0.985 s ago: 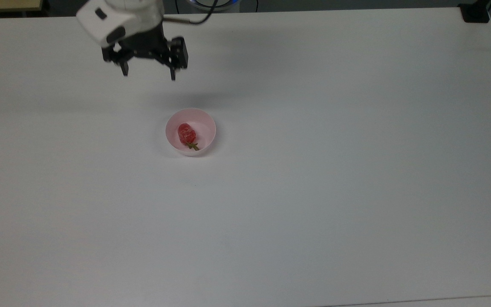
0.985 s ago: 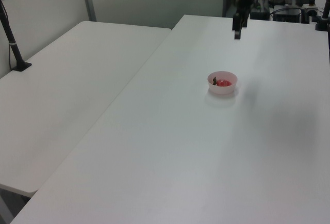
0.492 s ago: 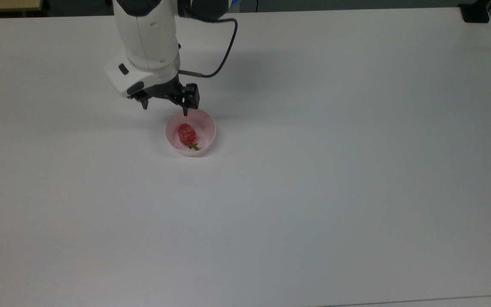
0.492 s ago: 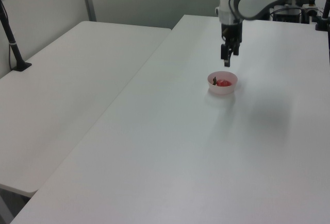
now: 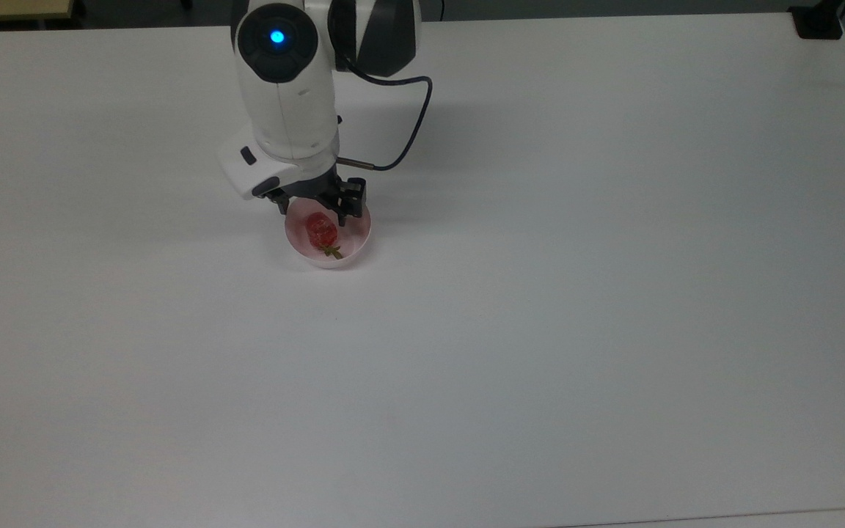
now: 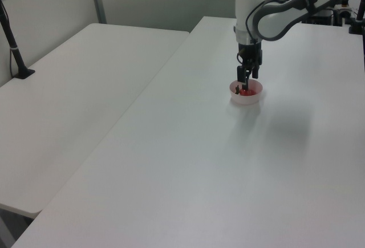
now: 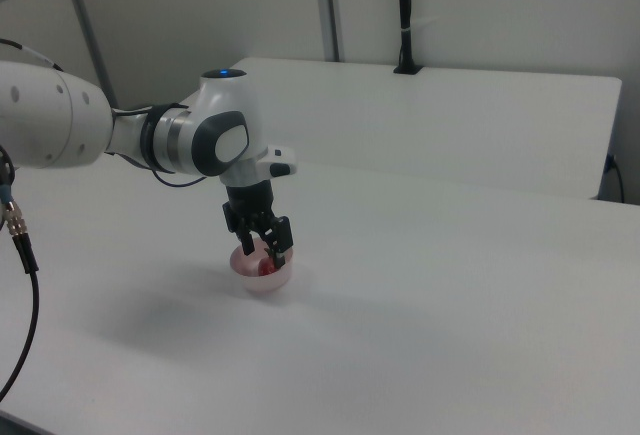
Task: Pick up strawberry from bowl
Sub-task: 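Move the gripper over the pink bowl and lower toward the strawberry, then close the gripper on the red strawberry inside the bowl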
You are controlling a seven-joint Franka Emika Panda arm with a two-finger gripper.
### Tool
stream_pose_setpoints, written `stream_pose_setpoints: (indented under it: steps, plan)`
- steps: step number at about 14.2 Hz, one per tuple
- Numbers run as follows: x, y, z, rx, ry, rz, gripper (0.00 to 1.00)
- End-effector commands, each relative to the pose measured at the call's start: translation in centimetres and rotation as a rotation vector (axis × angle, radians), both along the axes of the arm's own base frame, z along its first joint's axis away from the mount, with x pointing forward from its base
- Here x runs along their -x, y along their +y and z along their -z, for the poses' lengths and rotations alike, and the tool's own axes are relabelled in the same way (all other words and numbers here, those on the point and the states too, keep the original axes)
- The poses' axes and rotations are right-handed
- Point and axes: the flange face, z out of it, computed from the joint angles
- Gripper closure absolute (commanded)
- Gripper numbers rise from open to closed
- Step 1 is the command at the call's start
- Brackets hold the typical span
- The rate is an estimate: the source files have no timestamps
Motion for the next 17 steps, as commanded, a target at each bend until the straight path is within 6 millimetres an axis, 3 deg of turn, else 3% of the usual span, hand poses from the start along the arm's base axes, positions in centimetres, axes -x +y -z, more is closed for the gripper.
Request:
stream_pose_setpoints:
  steps: [1, 9, 11, 14, 17]
  plan:
    - [-0.7, 1.3, 1.2, -0.002, -0.053, 0.046, 0.16]
    - [-0.9, 1.3, 4.5, 0.020, -0.034, 0.027, 0.16]
    - [-1.0, 1.3, 4.5, 0.020, -0.036, 0.027, 0.25]
    - [-1.0, 1.2, 4.6, 0.020, -0.034, 0.029, 0.48]
    - [-1.0, 1.2, 4.5, 0.016, -0.037, 0.033, 0.59]
